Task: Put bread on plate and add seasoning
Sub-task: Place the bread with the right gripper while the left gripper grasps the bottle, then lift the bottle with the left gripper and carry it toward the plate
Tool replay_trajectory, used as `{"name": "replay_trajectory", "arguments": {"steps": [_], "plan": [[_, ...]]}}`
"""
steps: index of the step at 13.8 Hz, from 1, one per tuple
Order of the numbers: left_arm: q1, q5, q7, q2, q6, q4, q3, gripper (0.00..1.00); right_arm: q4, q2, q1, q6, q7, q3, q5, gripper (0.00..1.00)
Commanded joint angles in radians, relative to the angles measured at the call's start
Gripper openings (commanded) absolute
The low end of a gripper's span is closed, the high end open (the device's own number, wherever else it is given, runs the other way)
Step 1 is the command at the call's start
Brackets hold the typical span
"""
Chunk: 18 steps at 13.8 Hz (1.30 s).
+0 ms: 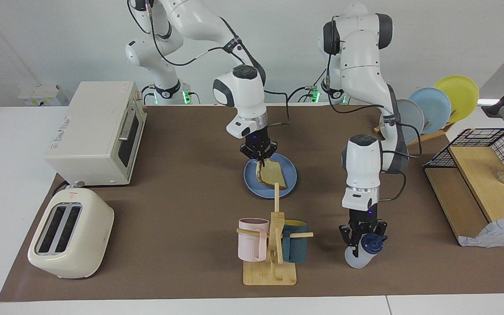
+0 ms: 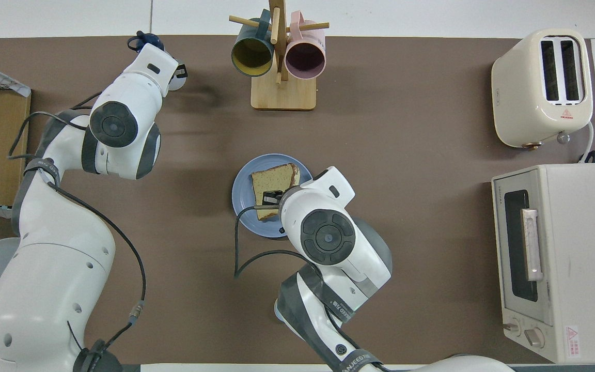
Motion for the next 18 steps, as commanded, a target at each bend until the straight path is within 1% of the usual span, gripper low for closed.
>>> {"name": "replay_trajectory", "arguments": {"steps": [1, 3, 4, 5, 6, 7, 9, 11, 13, 14, 18], "plan": [[0.044, 0.011, -0.007, -0.023, -0.126, 0.056, -0.035, 0.00, -0.041, -0.028, -0.015, 0.023, 0.046, 0.009, 0.014, 0.00], [0.103, 0.014, 0.002, -0.061, -0.244, 0.093, -0.111, 0.00, -0.041, -0.028, -0.015, 0.020, 0.048, 0.009, 0.014, 0.00], [0.133, 0.012, 0.021, -0.083, -0.303, 0.111, -0.148, 0.00, -0.041, -0.028, -0.015, 0.017, 0.048, 0.009, 0.014, 0.12], [0.156, 0.012, 0.054, -0.104, -0.353, 0.117, -0.174, 0.00, -0.041, -0.028, -0.015, 0.014, 0.048, 0.009, 0.014, 0.45], [0.173, 0.011, 0.105, -0.132, -0.396, 0.117, -0.190, 0.00, -0.038, -0.029, -0.017, 0.012, 0.045, 0.009, 0.014, 0.99], [0.174, 0.005, 0.154, -0.159, -0.428, 0.114, -0.196, 0.00, -0.034, -0.039, -0.018, 0.006, 0.043, 0.006, 0.014, 1.00], [0.170, -0.006, 0.322, -0.204, -0.468, 0.107, -0.196, 0.00, -0.006, -0.055, -0.033, -0.050, 0.034, 0.000, 0.014, 1.00], [0.164, -0.015, 0.439, -0.262, -0.584, 0.104, -0.198, 0.00, 0.044, -0.069, -0.055, -0.118, 0.028, 0.000, 0.009, 1.00], [0.162, -0.024, 0.502, -0.328, -0.719, 0.098, -0.211, 0.00, 0.092, -0.071, -0.057, -0.181, 0.028, 0.000, 0.009, 1.00], [0.161, -0.043, 0.544, -0.357, -0.771, 0.096, -0.216, 0.00, 0.094, -0.074, -0.058, -0.179, 0.028, 0.000, 0.009, 1.00], [0.161, -0.121, 0.816, -0.513, -1.008, 0.058, -0.221, 0.00, 0.106, -0.111, -0.077, -0.163, -0.001, 0.000, 0.020, 1.00]]}}
